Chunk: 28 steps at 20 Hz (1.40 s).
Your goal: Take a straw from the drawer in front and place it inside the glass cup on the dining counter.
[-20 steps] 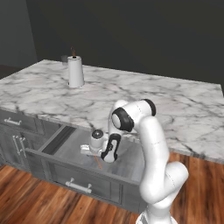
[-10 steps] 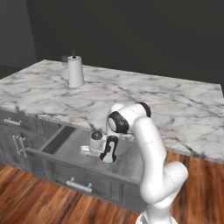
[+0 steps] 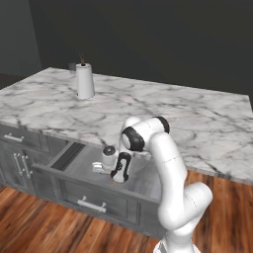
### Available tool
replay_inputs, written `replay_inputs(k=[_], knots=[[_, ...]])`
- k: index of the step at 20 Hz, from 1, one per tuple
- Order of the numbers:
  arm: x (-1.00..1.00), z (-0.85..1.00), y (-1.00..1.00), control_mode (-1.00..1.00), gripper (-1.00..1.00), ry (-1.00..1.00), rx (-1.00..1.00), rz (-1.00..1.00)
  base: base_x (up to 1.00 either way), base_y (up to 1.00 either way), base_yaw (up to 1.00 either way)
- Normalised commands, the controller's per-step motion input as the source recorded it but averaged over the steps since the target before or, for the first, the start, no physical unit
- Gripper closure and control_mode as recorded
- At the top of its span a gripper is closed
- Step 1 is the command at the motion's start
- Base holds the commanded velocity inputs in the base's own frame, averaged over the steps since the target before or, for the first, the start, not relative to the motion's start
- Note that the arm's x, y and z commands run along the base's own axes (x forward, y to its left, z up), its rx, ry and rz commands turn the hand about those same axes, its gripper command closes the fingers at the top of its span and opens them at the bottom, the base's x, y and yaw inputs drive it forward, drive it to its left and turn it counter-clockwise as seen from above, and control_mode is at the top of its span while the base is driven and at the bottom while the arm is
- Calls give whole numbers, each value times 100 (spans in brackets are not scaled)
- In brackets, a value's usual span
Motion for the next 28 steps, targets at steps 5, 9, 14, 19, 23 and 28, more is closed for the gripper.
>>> replay_inputs(k=[5,9,14,19,23,28], knots=[[-15,-54,2,-100,100,13,0,0,0,0,0],[-23,-47,0,-100,100,16,0,0,0,0,0],[-14,-39,0,-100,100,18,0,0,0,0,0],[-17,-39,3,-100,100,18,0,0,0,0,0],[-20,-34,9,-100,100,15,0,0,0,0,0],[-24,-13,4,-100,100,6,0,0,0,0,0]])
